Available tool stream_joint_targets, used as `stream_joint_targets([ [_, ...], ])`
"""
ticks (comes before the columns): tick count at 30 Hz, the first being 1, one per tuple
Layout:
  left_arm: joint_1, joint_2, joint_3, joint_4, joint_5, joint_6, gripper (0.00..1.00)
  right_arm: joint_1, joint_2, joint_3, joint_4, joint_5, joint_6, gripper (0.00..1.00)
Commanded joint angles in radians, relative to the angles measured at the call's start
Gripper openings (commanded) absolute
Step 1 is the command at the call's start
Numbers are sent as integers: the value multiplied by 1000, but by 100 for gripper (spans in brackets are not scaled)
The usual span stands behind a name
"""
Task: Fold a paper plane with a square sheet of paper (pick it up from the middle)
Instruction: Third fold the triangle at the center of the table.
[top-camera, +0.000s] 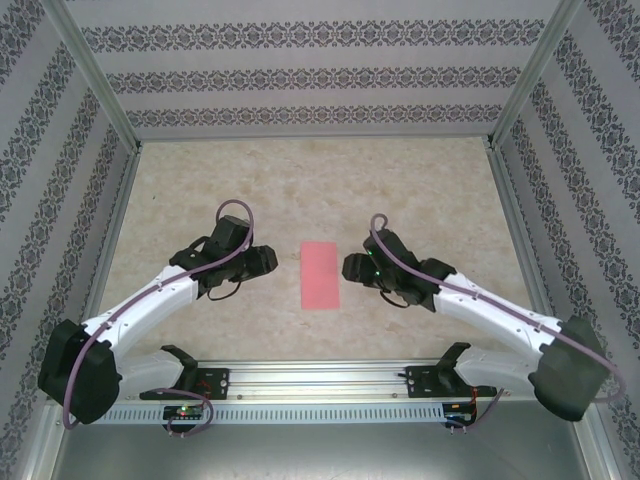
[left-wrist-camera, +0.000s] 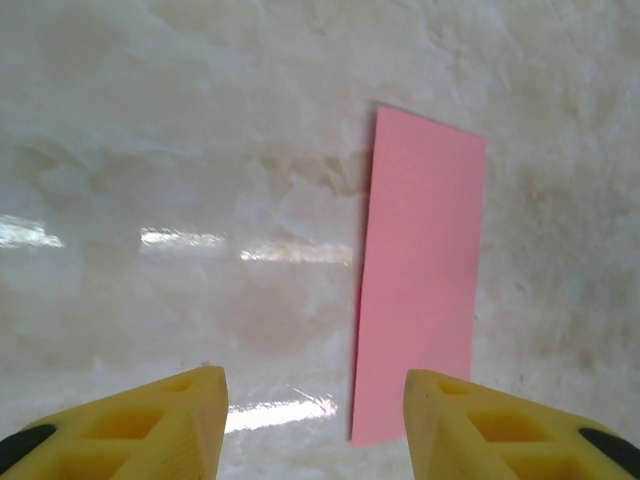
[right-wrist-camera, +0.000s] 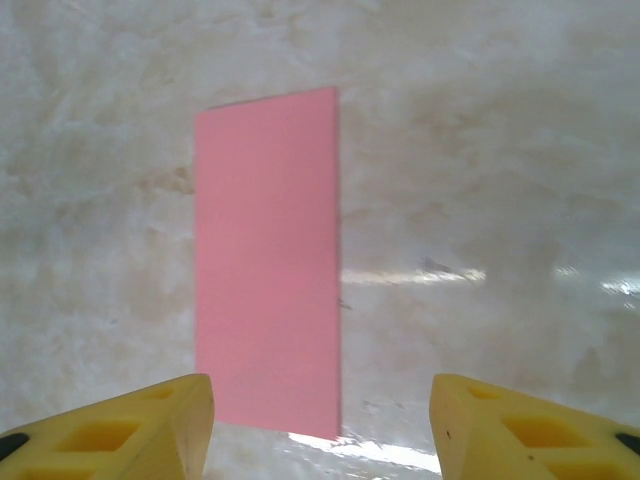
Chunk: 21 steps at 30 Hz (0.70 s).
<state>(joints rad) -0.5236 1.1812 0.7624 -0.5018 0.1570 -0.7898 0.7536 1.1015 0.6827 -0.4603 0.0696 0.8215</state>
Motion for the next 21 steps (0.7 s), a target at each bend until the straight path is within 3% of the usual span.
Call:
stream_joint_targets([
  [1,7,-15,21,23,104,43,51,-5,-82,-82,75,-22,65,61],
  [11,8,-54,-14,43,206,37,52,3,-225,-210,143,-128,146,63],
  [21,8,-52,-17,117,293,25,52,46,-263,-233,141,-102,176,64],
])
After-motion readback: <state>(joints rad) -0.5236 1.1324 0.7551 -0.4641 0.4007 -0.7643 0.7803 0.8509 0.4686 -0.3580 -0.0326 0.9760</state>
